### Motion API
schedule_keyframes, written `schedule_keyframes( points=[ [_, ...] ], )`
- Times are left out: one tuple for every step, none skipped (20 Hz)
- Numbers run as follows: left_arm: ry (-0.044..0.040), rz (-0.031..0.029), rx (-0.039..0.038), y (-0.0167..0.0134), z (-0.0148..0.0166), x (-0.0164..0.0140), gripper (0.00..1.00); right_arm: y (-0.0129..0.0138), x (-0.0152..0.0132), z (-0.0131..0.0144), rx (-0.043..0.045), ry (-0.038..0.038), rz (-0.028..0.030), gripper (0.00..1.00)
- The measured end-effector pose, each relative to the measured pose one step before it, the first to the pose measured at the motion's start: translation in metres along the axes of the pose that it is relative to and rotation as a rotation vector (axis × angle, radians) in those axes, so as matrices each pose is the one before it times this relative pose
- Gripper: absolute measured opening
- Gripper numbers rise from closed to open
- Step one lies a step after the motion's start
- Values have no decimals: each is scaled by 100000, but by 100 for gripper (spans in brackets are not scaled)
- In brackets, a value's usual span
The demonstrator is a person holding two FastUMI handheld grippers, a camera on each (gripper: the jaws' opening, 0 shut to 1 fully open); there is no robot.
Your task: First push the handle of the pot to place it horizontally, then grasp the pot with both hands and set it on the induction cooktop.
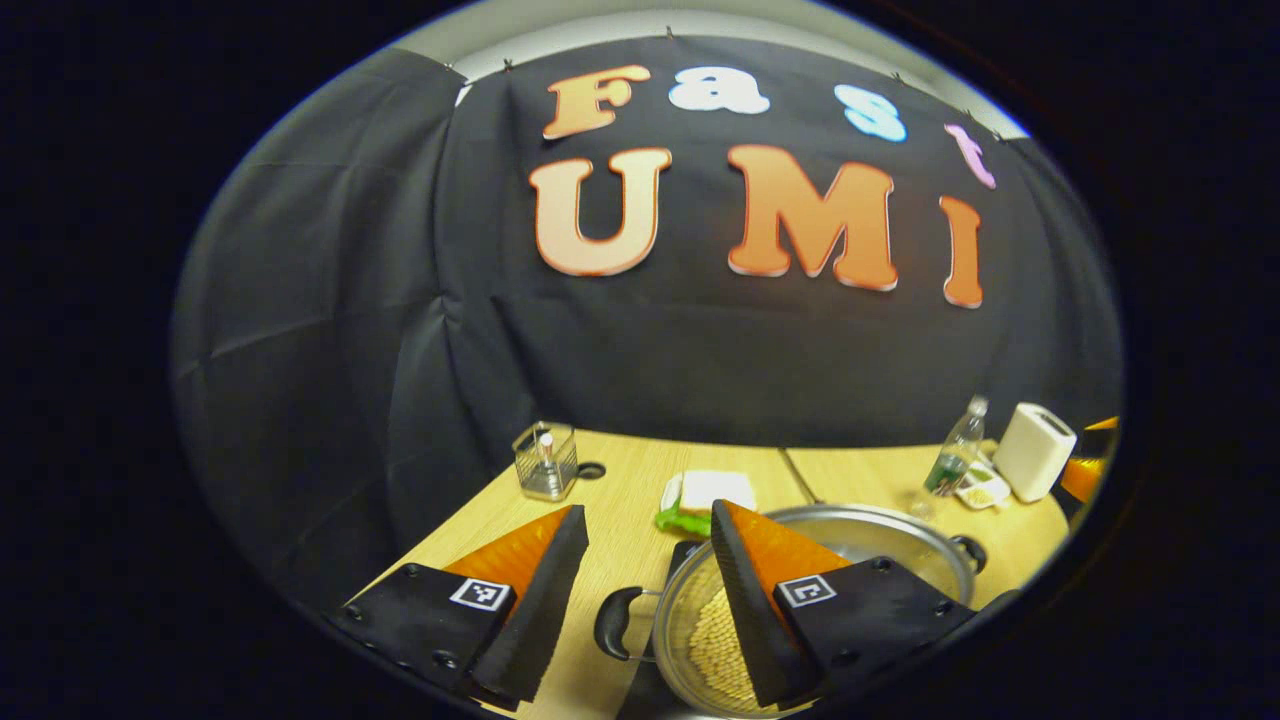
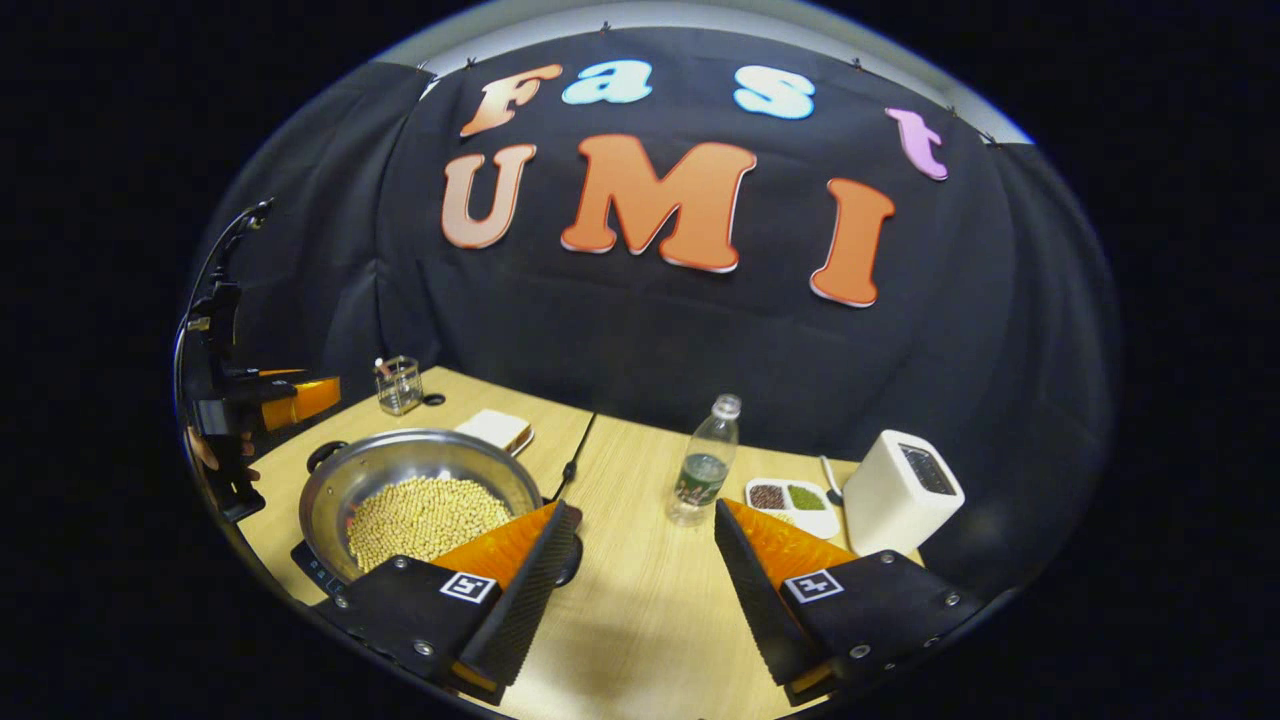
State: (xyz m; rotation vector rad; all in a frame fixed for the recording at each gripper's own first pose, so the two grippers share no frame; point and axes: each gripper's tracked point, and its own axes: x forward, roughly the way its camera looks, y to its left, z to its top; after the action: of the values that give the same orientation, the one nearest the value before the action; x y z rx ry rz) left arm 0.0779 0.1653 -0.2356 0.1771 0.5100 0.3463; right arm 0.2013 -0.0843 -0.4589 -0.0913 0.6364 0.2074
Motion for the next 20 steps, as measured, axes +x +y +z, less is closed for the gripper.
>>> schedule_keyframes(
  points=[
    [-4592, -848, -979, -239, 2214, -861, 82, -1555, -1201, 1749, 250, -5039, -2616, 91],
    [-4776, -1142, -731, -476, 2479, -1152, 82, -1643, -777, 2025, 542, -6001, -4370, 92],
    [-4376, -397, -150, -380, 2622, -1052, 84, -1798, -908, 1855, 777, -5130, -3420, 94],
    [-4802, -191, -25, -119, 2303, -1380, 84, -1173, -818, 1809, 1150, -4062, -1871, 95],
    [-4644, -662, 81, -213, 2213, -1058, 84, -1125, -824, 1391, 746, -2458, -478, 95],
    [-4820, -1656, -324, -615, 2431, -1039, 84, -671, -625, 1384, 509, -1666, -208, 95],
    [-2839, -2315, 415, -798, 2002, -736, 84, -748, -814, 1504, 181, -2252, -121, 95],
    [-1180, -1658, 1445, -614, 914, -702, 89, -581, -506, 1749, 813, -3844, -1260, 95],
    [-2652, 90, 570, -428, 924, -710, 95, -246, -244, 1429, 476, -4195, -1383, 97],
    [-2148, -91, 70, -346, 1446, -461, 100, -190, -151, 1112, -310, -2805, -912, 95],
    [-1282, -77, -487, -514, 1028, -515, 100, -587, -446, 797, -192, -1368, -928, 97],
    [-1471, -980, -1061, -558, 935, -774, 100, -274, -391, 797, 279, -1091, -250, 98],
    [-1225, -1717, -871, -552, 1065, -398, 100, -435, -511, 1148, 967, -1186, 144, 95],
    [-1073, -738, 321, -225, 740, -217, 100, 167, -379, 843, 1555, -1519, 311, 95],
    [-728, 308, 1272, 191, 709, -35, 100, -97, -476, 876, 1056, -1514, 918, 95],
    [-1017, 885, 1211, 272, 766, -266, 100, 136, -414, 770, 409, -1186, 446, 95],
    [-964, 138, 598, -31, 545, -151, 100, -255, -440, 656, -284, -764, 229, 97],
    [-789, -310, -177, -254, 681, -391, 100, 109, -266, 689, -467, -1128, -68, 95],
    [-659, -891, -811, -254, 471, -158, 100, -232, -369, 732, -804, -1093, -194, 95],
    [-605, -1052, -1333, -293, 700, -197, 100, -28, -80, 586, -849, -707, -509, 93]
  ],
)
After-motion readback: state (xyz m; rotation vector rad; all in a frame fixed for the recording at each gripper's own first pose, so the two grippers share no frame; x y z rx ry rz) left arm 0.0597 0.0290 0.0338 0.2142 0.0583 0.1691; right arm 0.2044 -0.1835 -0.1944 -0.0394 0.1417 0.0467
